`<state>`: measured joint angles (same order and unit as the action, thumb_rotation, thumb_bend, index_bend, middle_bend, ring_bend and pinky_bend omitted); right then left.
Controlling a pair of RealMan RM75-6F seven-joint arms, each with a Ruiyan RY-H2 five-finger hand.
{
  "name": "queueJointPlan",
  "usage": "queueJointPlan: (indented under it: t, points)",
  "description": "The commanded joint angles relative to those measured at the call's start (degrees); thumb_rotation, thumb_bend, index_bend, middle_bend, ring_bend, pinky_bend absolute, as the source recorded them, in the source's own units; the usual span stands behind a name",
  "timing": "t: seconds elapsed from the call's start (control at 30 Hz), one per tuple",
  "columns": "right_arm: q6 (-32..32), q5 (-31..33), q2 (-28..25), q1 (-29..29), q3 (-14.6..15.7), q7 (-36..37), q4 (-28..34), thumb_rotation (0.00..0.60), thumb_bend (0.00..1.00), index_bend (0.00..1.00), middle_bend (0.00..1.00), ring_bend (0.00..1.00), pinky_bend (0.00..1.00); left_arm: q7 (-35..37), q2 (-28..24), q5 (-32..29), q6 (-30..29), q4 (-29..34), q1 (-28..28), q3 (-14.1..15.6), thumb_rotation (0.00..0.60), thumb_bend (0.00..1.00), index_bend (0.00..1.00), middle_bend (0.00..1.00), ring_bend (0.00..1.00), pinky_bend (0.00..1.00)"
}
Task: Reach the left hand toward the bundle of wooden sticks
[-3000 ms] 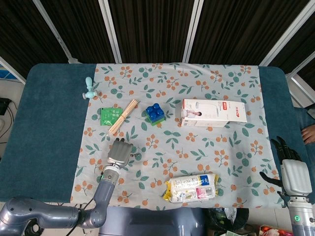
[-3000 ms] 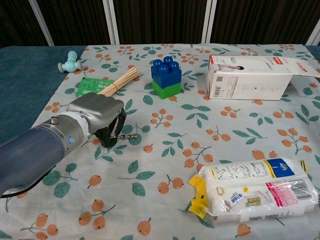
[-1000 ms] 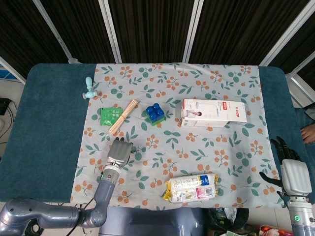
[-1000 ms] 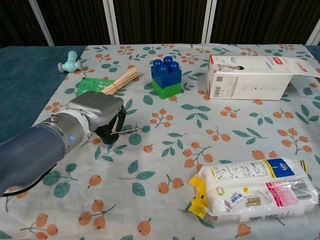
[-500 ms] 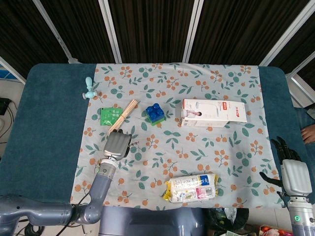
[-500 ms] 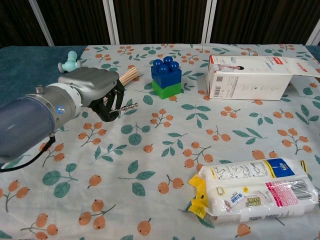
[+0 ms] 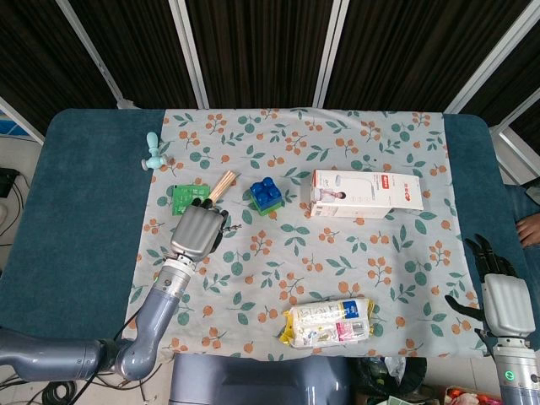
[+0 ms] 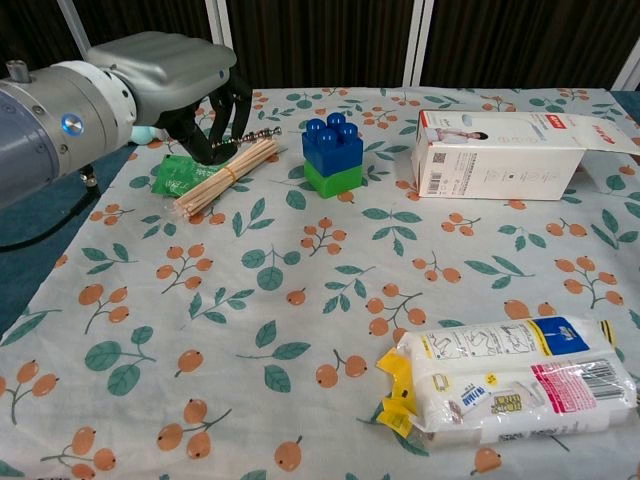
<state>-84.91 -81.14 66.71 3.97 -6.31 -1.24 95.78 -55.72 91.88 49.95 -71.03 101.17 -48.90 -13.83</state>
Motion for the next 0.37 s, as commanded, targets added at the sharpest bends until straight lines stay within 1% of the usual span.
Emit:
queueJointPlan:
  t: [0.03,0.23,0.37]
  points:
    - [0.1,0.0,0.0,0.0,0.0,0.0,0.0,0.600,0.05,0.13,0.10,0.22,0.21,2.9,-2.1,3.5,1.1,0.2,0.0,0.9,0.600,0.58,0.59,0.59,0.29,0.34]
    - [0.1,0.2,0.1,0.0,-0.1,-0.1,0.0,0.600,0.05,0.13,0.10,0.22,0.21,6.9,-3.2,6.0,3.0,-0.7,-0.1,1.7,0.600,0.58,0.59,0.59,0.29,0.34]
    - [0.1,0.2,0.1,0.1,-0.1,-0.1,0.0,0.600,0.05,0.13,0.10,0.22,0.21,7.7,-2.9,6.4,3.0,-1.1,-0.2,1.9,0.600,0.58,0.59,0.59,0.29,0.34]
